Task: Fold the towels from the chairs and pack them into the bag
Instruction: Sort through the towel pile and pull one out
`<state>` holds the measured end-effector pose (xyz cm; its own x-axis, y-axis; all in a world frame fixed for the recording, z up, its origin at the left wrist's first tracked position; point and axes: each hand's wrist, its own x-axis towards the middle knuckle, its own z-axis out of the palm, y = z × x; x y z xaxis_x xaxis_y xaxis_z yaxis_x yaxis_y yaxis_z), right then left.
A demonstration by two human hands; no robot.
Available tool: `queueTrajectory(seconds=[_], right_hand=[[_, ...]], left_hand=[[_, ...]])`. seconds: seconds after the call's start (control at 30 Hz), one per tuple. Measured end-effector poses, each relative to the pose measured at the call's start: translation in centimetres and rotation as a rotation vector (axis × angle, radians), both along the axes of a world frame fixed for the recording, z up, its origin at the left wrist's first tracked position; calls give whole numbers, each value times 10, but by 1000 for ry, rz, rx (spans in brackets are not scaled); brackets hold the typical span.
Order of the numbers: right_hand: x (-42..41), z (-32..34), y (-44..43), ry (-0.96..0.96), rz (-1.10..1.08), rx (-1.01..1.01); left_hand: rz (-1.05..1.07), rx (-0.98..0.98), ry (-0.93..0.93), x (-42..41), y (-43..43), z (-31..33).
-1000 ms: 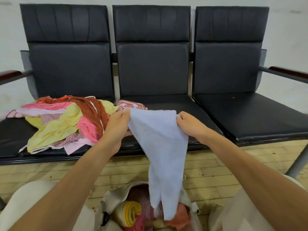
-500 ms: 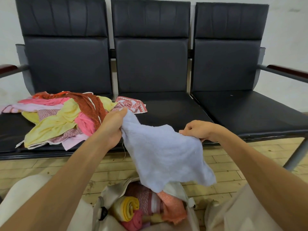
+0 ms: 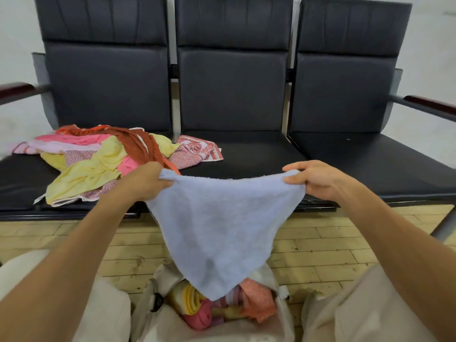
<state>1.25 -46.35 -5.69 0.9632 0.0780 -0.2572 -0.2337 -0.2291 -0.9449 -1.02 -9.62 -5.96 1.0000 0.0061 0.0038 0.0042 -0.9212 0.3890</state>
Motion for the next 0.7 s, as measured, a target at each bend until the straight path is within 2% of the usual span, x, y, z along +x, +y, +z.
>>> queueTrajectory(seconds=[0.13,0.2,0.3,0.4,0.5,0.6,0.7], right_hand=[[0,-16,1,110,118,-482],[0,-20,1,200,117,-532],[0,-21,-3,276,155,-506],[-1,-19,-5,202,167,-408],[-8,-15,-1,-8,160,-365],[-12,-9,-1,-242,-3,-342],[-20,3,-3,-323,-175,-150]], left_hand=[[33,101,47,-5,7,1],[19,134,60,-7,6,0],[24,68,64,-7,3,3],[17,-145,74,-7,4,6],[14,-369,-33,-10,5,9],[87,-609,-150,-18,3,12],[111,-952,-94,-24,-2,18]])
